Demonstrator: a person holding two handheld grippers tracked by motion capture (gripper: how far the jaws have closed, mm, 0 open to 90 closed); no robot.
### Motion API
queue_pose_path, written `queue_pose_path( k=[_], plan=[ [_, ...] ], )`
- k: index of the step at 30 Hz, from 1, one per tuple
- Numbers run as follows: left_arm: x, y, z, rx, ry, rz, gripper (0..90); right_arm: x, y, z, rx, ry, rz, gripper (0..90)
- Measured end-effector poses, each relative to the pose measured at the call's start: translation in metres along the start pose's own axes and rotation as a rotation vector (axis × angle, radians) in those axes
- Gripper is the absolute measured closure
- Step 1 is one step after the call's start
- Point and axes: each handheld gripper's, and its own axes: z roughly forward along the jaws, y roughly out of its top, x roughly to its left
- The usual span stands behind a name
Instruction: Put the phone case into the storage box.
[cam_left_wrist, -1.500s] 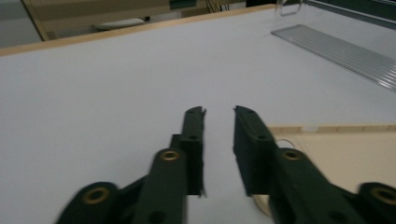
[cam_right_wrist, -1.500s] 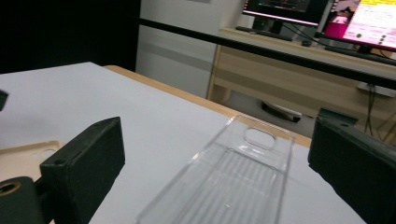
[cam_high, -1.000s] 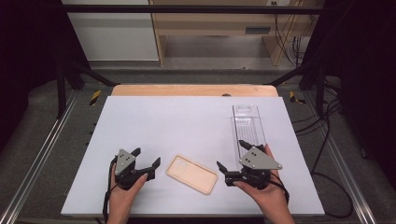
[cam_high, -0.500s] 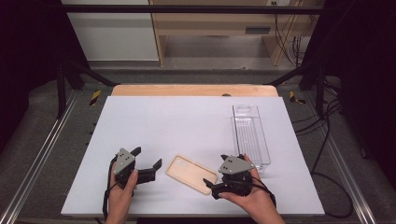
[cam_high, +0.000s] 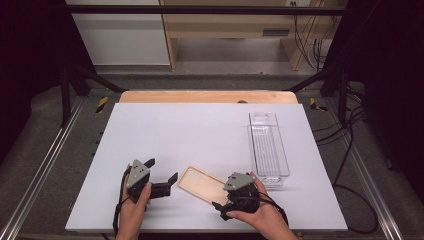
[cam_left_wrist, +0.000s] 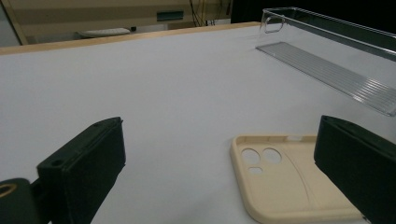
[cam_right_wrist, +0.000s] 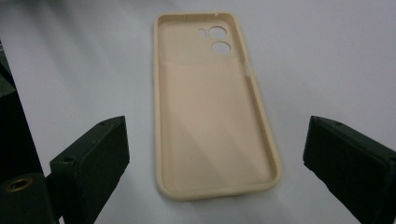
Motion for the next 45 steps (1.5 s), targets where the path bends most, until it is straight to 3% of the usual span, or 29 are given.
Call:
queue_pose_path(
  k=[12,21,27,35,45],
  plan=[
    [0.000,-0.001,0.000,0.003,-0.011,-0.004,2.1,0.002,-0.003,0.010,0.025,0.054,0.018,20.3],
    [0.001,0.000,0.000,0.004,-0.010,-0.006,2.3,0.002,-0.007,0.015,0.042,0.084,0.041,38.0],
    [0.002,0.000,-0.001,0.001,-0.008,-0.007,2.3,0.006,-0.011,0.020,0.076,0.110,0.026,55.1],
    [0.003,0.000,-0.002,-0.006,-0.007,-0.015,2.2,0.009,-0.011,0.022,0.075,0.126,0.008,69.1],
    [0.003,0.000,-0.002,-0.006,-0.012,-0.021,2.2,0.016,-0.012,0.022,0.065,0.109,-0.048,77.2]
  ],
)
